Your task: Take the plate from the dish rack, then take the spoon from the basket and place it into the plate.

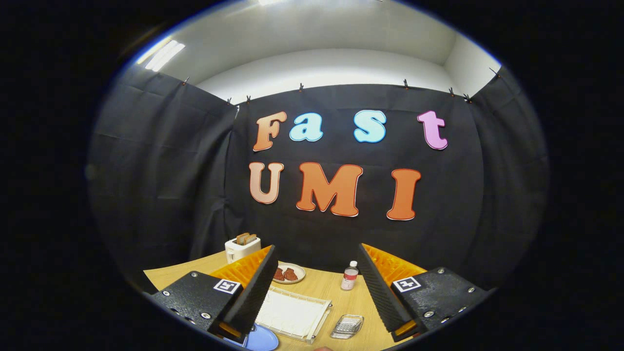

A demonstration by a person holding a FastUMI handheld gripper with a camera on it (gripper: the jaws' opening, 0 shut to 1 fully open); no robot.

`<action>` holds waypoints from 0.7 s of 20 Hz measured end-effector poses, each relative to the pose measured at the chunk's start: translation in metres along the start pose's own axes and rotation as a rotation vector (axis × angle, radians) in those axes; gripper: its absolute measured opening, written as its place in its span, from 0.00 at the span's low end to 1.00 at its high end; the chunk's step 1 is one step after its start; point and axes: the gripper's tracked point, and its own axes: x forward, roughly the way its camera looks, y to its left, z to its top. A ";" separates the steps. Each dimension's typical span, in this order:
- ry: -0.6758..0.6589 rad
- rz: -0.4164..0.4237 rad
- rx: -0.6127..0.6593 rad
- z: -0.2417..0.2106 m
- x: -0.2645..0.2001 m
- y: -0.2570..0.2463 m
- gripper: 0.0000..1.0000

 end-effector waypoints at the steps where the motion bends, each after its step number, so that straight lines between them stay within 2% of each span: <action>1: -0.003 -0.004 0.002 0.001 0.001 0.000 0.98; 14: -0.014 -0.025 0.016 0.004 -0.008 -0.009 0.99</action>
